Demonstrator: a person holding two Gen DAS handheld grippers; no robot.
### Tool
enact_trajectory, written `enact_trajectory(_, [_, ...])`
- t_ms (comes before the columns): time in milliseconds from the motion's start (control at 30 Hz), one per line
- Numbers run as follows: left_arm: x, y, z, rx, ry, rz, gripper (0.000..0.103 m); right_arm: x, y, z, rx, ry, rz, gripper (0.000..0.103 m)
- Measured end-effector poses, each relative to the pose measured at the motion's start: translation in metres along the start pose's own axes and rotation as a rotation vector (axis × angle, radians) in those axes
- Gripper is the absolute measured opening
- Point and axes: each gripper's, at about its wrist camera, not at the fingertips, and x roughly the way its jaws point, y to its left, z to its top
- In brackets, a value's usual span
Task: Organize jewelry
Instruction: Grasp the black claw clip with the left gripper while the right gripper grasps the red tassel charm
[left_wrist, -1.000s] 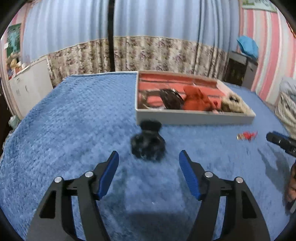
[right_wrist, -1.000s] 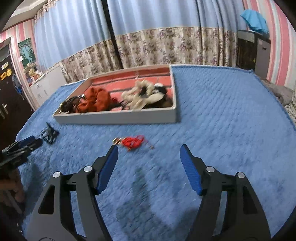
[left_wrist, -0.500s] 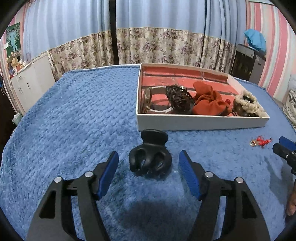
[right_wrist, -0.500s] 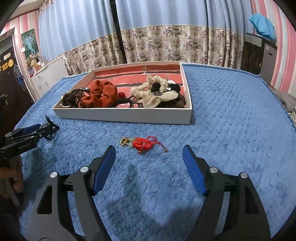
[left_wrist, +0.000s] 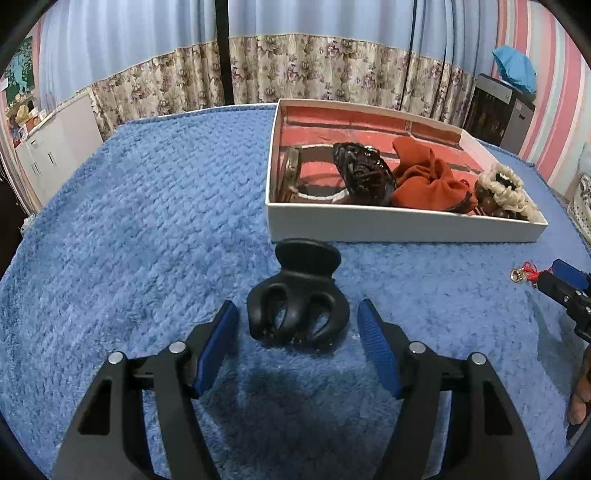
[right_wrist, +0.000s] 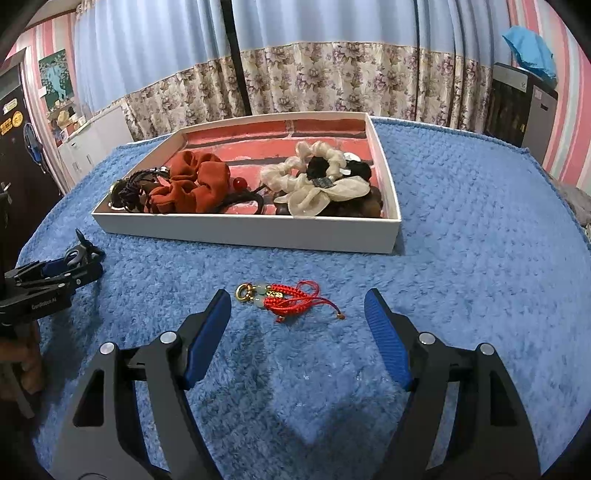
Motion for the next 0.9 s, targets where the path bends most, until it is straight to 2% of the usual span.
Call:
enact_trajectory(67, [0.002, -0.001, 0.0, 0.01, 0.003, 0.008, 0.067, 0.004, 0.001, 0.001, -0.001, 0.01, -0.005, 0.069])
enact_trajectory(233, [0.004, -0.003, 0.001, 0.012, 0.003, 0.001, 0.066, 0.012, 0.0, 0.001, 0.001, 0.049, -0.013, 0.04])
enact_trajectory(267, [0.004, -0.003, 0.001, 0.012, 0.003, 0.001, 0.065, 0.013, 0.001, 0.0, 0.001, 0.053, -0.013, 0.039])
enact_trajectory(467, [0.005, -0.002, 0.001, 0.008, -0.006, -0.003, 0.053, 0.016, -0.001, 0.0, 0.002, 0.067, -0.017, 0.022])
enact_trajectory(533, [0.004, -0.001, 0.001, 0.002, -0.009, -0.008, 0.047, 0.016, -0.003, 0.0, 0.015, 0.068, -0.011, 0.01])
enact_trajectory(633, [0.003, 0.001, 0.001, -0.008, -0.015, -0.02, 0.047, 0.014, -0.007, -0.001, 0.029, 0.06, -0.003, 0.006])
enact_trajectory(900, [-0.008, 0.003, -0.005, -0.015, -0.039, -0.03, 0.047, 0.003, -0.009, -0.002, 0.024, 0.023, 0.006, 0.005])
